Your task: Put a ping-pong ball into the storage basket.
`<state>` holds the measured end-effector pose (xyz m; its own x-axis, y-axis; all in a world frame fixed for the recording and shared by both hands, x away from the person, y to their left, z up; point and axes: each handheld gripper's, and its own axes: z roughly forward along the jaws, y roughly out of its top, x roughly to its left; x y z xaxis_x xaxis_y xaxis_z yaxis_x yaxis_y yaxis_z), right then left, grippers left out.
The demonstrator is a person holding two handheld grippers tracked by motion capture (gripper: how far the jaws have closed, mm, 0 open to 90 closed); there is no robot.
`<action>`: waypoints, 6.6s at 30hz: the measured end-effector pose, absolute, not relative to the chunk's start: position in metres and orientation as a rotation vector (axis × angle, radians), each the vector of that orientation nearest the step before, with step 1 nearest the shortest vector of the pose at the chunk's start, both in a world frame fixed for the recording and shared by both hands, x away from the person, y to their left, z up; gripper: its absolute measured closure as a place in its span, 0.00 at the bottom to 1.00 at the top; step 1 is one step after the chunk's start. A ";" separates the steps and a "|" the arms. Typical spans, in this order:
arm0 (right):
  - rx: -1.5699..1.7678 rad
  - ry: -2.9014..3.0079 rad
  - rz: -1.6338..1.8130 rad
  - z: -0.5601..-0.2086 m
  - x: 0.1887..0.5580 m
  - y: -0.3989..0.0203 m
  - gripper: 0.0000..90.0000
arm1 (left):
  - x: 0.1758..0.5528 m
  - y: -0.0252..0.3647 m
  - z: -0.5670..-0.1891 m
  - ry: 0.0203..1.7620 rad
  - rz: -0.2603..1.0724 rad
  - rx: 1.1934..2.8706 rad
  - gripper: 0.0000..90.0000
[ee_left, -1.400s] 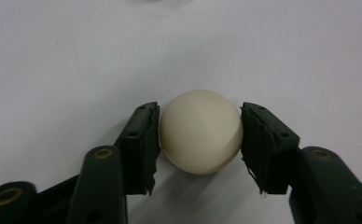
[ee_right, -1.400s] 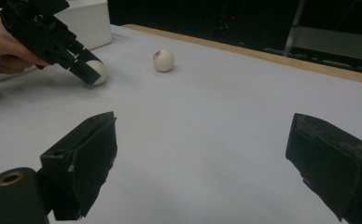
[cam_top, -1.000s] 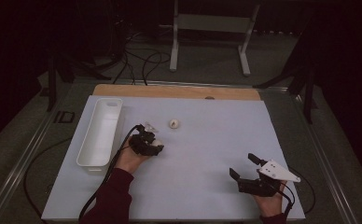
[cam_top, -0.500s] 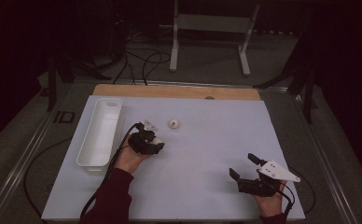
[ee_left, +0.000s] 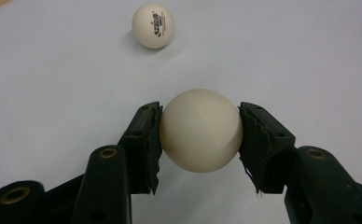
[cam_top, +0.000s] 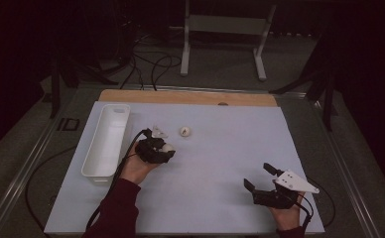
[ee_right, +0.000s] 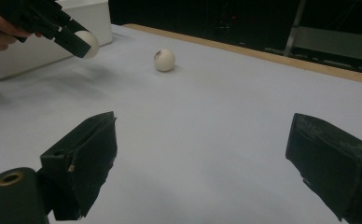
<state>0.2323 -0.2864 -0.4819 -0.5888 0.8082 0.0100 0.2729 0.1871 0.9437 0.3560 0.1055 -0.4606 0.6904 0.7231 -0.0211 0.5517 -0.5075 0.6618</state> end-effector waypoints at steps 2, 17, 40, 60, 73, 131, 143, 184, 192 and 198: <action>1.009 1.967 1.402 -0.482 0.232 -0.286 0.09 | 0.355 0.105 -0.458 0.967 0.344 2.244 0.57; 1.010 1.964 1.403 -0.481 0.232 -0.287 0.09 | 0.348 0.102 -0.437 0.919 0.373 2.241 0.57; 1.007 1.963 1.407 -0.481 0.232 -0.287 0.09 | 0.341 0.106 -0.419 0.877 0.406 2.246 0.57; 1.011 1.964 1.406 -0.482 0.232 -0.286 0.09 | 0.339 0.115 -0.411 0.834 0.411 2.258 0.57; 1.011 1.964 1.407 -0.482 0.232 -0.286 0.09 | 0.338 0.121 -0.407 0.812 0.397 2.253 0.57; 1.005 1.962 1.405 -0.481 0.232 -0.287 0.09 | 0.341 0.157 -0.396 0.848 0.424 2.235 0.57; 1.008 1.965 1.403 -0.482 0.232 -0.287 0.09 | 0.342 0.165 -0.396 0.864 0.430 2.230 0.57; 1.006 1.966 1.405 -0.482 0.232 -0.287 0.09 | 0.342 0.186 -0.391 0.882 0.453 2.208 0.57; 1.006 1.965 1.404 -0.481 0.231 -0.287 0.09 | 0.342 0.189 -0.391 0.891 0.460 2.209 0.57; 1.005 1.965 1.403 -0.481 0.231 -0.287 0.09 | 0.342 0.193 -0.390 0.896 0.463 2.214 0.57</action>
